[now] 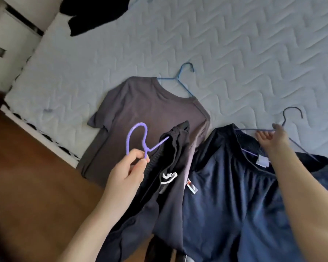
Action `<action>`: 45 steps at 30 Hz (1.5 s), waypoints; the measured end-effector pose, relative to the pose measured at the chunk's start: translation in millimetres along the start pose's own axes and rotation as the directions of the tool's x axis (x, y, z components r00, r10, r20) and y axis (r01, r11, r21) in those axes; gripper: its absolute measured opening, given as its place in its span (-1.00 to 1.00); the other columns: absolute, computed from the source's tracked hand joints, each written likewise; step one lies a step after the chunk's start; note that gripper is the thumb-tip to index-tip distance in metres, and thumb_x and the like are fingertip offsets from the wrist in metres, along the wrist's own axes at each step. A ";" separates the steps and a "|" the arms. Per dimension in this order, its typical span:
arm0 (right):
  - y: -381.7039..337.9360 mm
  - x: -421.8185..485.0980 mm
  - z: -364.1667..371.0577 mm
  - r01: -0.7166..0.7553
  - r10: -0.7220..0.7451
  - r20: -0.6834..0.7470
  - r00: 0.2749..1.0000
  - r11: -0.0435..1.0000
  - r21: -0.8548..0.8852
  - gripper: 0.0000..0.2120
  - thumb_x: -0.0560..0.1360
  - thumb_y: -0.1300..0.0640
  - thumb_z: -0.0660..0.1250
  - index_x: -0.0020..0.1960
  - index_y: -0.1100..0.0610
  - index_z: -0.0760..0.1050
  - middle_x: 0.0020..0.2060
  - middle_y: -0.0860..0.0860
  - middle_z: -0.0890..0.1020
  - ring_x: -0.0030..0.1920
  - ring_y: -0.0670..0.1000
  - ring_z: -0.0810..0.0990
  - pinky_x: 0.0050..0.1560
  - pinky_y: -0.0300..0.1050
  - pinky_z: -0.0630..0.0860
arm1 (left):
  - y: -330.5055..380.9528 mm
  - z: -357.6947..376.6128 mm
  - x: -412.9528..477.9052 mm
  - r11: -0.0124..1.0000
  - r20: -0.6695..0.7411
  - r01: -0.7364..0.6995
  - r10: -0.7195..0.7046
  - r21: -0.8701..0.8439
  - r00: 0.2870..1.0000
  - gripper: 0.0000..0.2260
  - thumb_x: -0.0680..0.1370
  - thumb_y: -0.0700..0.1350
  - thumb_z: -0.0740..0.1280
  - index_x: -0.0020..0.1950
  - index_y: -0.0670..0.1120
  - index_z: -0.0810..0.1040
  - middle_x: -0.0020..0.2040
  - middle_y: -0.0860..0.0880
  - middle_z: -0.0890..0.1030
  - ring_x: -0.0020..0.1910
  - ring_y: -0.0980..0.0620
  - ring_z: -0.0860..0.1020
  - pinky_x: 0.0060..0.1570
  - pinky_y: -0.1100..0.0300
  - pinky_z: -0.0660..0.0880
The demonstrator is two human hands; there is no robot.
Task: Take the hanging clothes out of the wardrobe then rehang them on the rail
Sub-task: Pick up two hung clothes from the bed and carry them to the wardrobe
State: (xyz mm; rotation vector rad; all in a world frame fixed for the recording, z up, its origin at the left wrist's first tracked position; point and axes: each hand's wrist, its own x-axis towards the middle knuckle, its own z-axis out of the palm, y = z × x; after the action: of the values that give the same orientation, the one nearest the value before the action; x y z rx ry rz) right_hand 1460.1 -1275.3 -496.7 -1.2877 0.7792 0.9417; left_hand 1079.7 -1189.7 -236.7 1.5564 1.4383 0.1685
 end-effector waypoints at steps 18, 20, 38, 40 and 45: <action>67.4 -377.2 -105.3 0.448 -0.443 0.077 0.893 0.892 -0.057 -0.71 0.56 0.24 0.12 -0.31 0.04 0.19 -0.60 -0.10 0.24 -0.59 -0.10 0.19 -0.57 -0.23 0.17 | -9.5 -137.1 -150.3 0.987 -0.045 -0.158 0.159 0.025 0.986 -0.87 0.62 -0.06 0.20 -0.09 0.05 0.50 -0.43 0.02 0.23 -0.41 0.02 0.21 -0.36 0.15 0.17; 84.8 -429.6 -117.6 0.533 -0.515 0.179 0.838 0.843 -0.074 -0.66 0.58 0.26 0.10 -0.33 0.03 0.14 -0.63 -0.13 0.20 -0.64 -0.14 0.14 -0.58 -0.27 0.10 | -23.6 -164.3 -175.4 0.980 -0.057 -0.197 0.196 0.003 0.979 -0.86 0.60 -0.08 0.21 -0.13 0.07 0.50 -0.45 0.05 0.26 -0.41 0.06 0.23 -0.34 0.15 0.19; 351.6 -801.8 -67.3 0.746 -0.165 0.798 0.580 0.501 -0.439 -0.74 0.63 0.24 0.11 -0.24 0.16 0.33 -0.53 -0.05 0.20 -0.61 -0.14 0.15 -0.49 -0.43 0.14 | -270.3 -446.2 -433.6 0.936 -0.421 -0.216 0.083 -0.279 0.903 -0.78 0.59 -0.12 0.21 -0.21 -0.05 0.56 -0.53 0.06 0.23 -0.49 0.07 0.17 -0.46 0.19 0.11; 380.6 -818.5 -47.2 0.747 -0.050 0.814 0.579 0.433 -0.504 -0.74 0.64 0.21 0.10 -0.17 0.27 0.42 -0.55 -0.03 0.21 -0.61 -0.14 0.15 -0.50 -0.45 0.14 | -297.0 -461.2 -451.0 0.917 -0.488 -0.194 0.000 -0.348 0.873 -0.79 0.59 -0.14 0.22 -0.22 -0.08 0.55 -0.53 0.07 0.21 -0.52 0.10 0.15 -0.49 0.24 0.10; 467.4 -843.7 22.6 0.804 0.217 0.849 0.481 0.277 -0.526 -0.69 0.65 0.22 0.07 -0.14 0.35 0.46 -0.56 -0.06 0.16 -0.60 -0.12 0.07 -0.51 -0.40 0.01 | -360.2 -491.9 -475.0 0.855 -0.614 -0.161 -0.212 -0.494 0.761 -0.77 0.60 -0.13 0.22 -0.24 -0.04 0.52 -0.54 0.10 0.23 -0.55 0.12 0.16 -0.47 0.27 0.11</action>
State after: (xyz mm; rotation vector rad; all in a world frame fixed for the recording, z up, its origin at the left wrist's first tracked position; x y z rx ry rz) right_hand 675.0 -1354.7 58.4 -1.5791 -1.0927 1.4922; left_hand 366.7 -1377.1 -4.7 1.0388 1.7404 1.0992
